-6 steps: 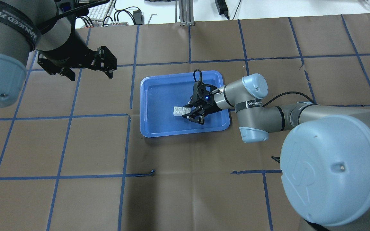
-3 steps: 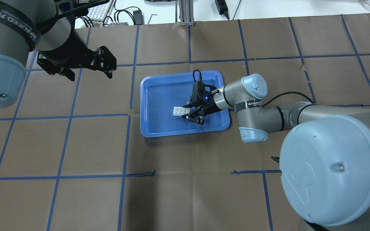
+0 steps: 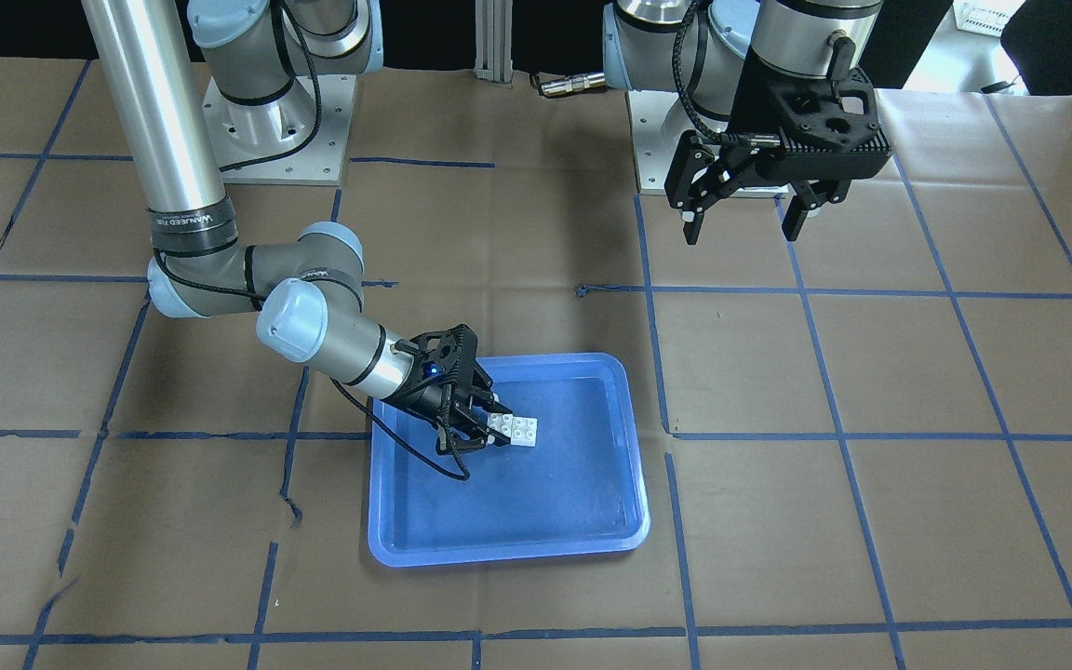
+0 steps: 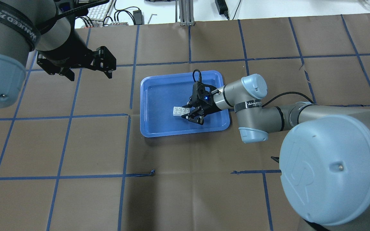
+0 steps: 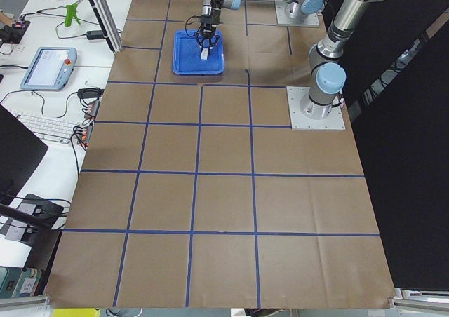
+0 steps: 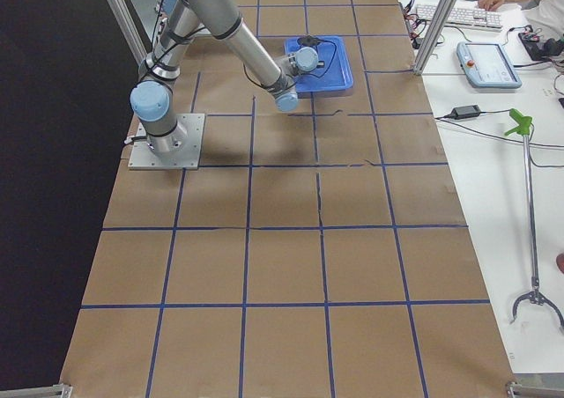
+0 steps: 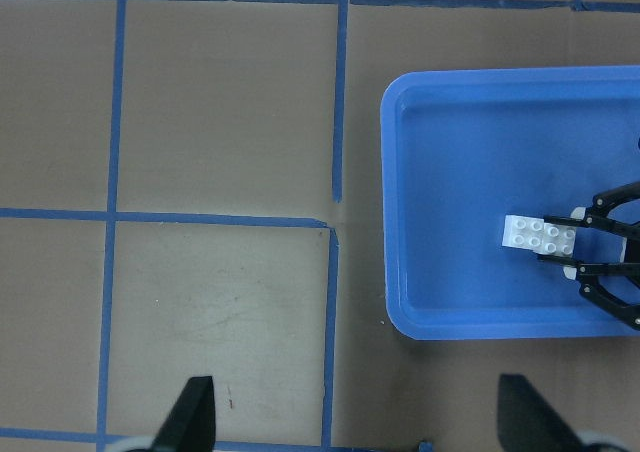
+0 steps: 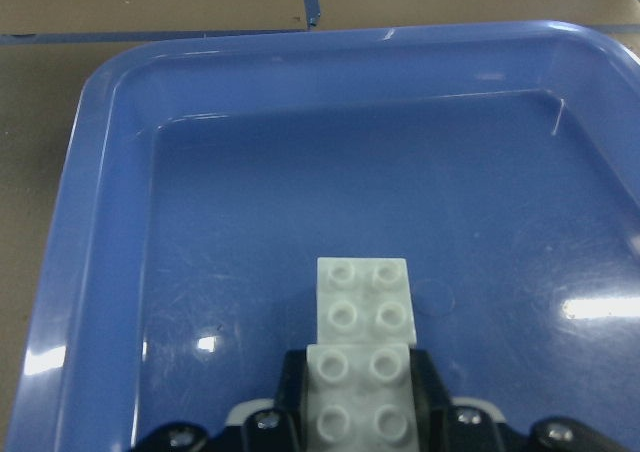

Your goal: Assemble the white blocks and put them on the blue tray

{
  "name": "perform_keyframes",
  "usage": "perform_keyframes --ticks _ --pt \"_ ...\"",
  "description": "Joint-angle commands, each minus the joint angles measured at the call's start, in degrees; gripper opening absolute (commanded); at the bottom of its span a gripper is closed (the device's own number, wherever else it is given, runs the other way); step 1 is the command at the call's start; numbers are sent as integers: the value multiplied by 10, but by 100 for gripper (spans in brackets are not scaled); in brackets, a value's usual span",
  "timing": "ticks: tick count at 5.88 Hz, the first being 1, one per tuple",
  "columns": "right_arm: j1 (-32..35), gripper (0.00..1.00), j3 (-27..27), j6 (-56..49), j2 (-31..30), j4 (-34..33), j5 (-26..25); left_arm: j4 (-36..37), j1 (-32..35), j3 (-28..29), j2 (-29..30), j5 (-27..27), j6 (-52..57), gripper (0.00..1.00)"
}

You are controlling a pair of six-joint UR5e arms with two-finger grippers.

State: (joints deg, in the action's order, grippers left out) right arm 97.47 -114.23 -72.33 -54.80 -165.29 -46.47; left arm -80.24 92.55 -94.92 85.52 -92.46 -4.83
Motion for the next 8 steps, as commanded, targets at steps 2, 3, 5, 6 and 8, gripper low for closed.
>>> perform_keyframes --ticks 2,3,5,6,8 --pt "0 37 1 0 0 -2 1 0 0 0 -1 -1 0 99" --pt "0 37 1 0 0 -2 1 0 0 -1 -1 -1 0 99" --pt "0 54 1 1 0 -1 3 0 1 -2 -1 -1 0 99" --pt "0 57 1 1 0 0 4 0 1 -2 -1 -1 0 99" --pt "0 59 1 1 0 -1 4 1 1 -3 -1 -2 0 99"
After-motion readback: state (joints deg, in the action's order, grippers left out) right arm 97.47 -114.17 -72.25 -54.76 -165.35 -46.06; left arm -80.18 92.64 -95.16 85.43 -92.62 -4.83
